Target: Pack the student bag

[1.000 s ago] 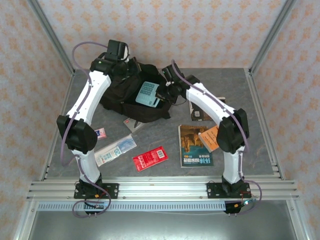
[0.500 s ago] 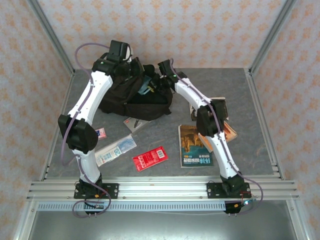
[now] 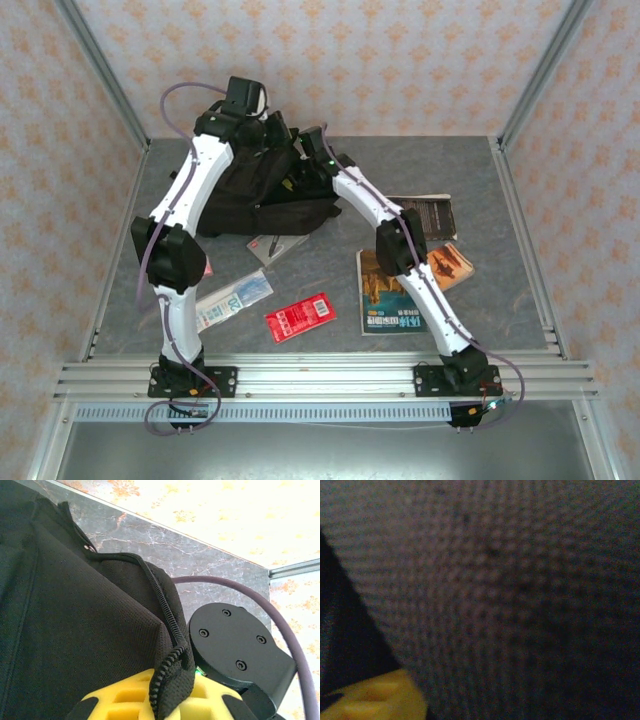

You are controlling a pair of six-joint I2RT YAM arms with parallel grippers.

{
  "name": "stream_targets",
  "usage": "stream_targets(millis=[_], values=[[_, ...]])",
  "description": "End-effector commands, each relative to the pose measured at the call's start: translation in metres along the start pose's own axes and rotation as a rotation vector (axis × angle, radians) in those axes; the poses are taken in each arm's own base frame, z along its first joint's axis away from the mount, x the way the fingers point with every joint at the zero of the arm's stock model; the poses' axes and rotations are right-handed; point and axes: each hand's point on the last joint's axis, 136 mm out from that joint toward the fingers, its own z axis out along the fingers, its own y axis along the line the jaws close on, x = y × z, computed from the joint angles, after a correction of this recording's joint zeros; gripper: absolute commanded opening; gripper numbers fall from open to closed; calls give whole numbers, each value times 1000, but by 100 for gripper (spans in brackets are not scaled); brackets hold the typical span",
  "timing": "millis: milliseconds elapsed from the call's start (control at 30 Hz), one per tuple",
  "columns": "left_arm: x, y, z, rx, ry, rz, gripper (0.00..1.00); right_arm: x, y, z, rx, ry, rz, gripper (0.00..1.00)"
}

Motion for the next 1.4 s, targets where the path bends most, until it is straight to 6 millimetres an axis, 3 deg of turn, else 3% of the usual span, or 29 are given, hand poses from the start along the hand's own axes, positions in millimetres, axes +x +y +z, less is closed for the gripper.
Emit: stream_targets(millis=[0, 167, 333, 467, 633, 833, 933, 1100, 1367], values=[[-26, -13, -28, 26, -98, 55, 0, 12, 49, -59, 10, -32, -241, 66], [-43, 6, -35, -9, -136, 27, 0, 7, 28, -111, 214, -130, -382, 68], [-65, 24, -49, -23, -200, -17, 0, 13, 26, -158, 215, -210, -483, 66], [-67, 31, -49, -49, -204, -6, 0, 22, 13, -197, 308, -235, -519, 66], [-60, 35, -28, -46, -163, -21, 0, 64, -9, -221, 313, -168, -576, 66], [-31, 36, 11, -58, -43, -6, 0, 138, -48, -232, 202, -31, -590, 66], [-16, 36, 24, -60, 5, 1, 0, 170, -82, -235, 286, 22, -588, 68], [-1, 43, 33, -58, 33, -49, 0, 225, -133, -221, 267, 120, -372, 68], [13, 62, 55, -56, 72, -129, 0, 257, -172, -213, 226, -14, -7, 64]])
